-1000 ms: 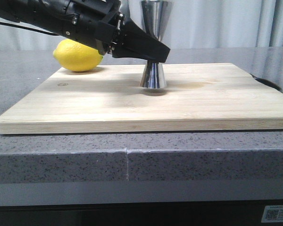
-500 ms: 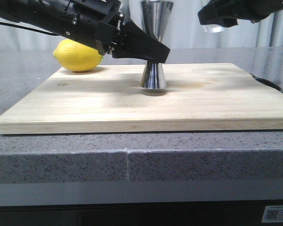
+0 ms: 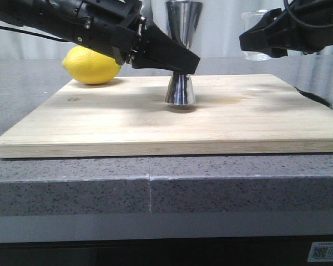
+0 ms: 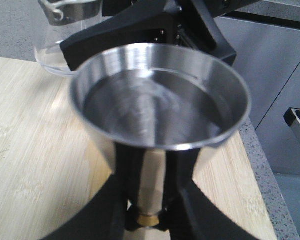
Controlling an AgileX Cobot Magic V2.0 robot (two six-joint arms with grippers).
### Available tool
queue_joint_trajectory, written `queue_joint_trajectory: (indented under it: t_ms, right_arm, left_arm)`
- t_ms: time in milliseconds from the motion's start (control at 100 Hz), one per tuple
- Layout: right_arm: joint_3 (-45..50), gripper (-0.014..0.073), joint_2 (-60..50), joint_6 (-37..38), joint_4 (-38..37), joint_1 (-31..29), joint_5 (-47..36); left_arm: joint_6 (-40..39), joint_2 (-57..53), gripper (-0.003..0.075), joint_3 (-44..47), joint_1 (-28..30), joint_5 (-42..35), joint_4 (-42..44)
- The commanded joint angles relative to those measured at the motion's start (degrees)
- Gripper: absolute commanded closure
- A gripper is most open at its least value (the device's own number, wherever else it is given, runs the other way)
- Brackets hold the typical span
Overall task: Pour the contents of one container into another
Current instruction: 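Tilt the beaker upright and lower it beside the jigger with the right gripper, then set the empty beaker down on the board with the right gripper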
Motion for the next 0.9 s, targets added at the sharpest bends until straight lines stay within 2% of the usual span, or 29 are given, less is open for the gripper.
queue_joint_trajectory:
  t_ms: [0,890]
  right_arm:
    - [-1.2,0.0347,-1.0,0.5,1.4,-0.4,-5.3]
    - [-1.2,0.0347,6.9,-0.3,1.4,-0.4,-12.3]
  left_arm:
    - [-0.4,-2.8,0.073,-1.6,-0.7,5.3,-4.4]
    - [-0.4,-2.8,0.073,-1.6,-0.7,5.3,-4.4]
